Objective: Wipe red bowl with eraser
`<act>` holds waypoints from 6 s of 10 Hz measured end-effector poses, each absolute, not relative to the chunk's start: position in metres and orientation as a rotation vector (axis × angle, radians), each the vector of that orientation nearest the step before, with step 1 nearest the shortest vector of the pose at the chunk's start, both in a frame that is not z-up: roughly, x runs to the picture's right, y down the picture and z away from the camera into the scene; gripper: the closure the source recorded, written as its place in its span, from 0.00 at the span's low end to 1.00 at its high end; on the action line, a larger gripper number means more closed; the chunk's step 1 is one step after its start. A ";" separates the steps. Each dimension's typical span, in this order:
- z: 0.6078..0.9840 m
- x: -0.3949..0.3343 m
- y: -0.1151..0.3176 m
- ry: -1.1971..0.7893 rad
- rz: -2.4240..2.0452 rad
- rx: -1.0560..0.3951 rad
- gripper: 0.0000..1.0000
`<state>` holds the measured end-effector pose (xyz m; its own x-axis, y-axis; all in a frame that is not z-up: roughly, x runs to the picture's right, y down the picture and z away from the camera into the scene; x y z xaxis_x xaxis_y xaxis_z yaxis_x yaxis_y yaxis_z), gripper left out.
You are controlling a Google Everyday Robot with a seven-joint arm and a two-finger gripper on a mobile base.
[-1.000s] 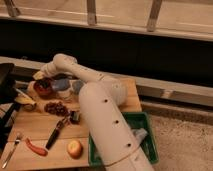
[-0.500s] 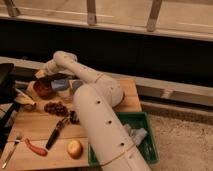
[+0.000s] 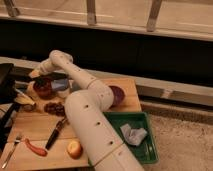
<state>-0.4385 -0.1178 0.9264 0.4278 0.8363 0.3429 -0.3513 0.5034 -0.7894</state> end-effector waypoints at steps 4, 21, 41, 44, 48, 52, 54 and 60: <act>0.918 -0.433 -0.106 -0.807 0.816 -0.701 1.00; 0.904 -0.439 -0.088 -0.831 0.817 -0.733 1.00; 0.894 -0.405 -0.101 -0.779 0.844 -0.659 1.00; 0.903 -0.409 -0.114 -0.765 0.829 -0.643 1.00; 0.922 -0.431 -0.113 -0.781 0.802 -0.664 1.00; 0.913 -0.442 -0.089 -0.785 0.792 -0.706 1.00; 0.910 -0.433 -0.088 -0.768 0.802 -0.700 1.00; 0.926 -0.392 -0.119 -0.670 0.831 -0.610 1.00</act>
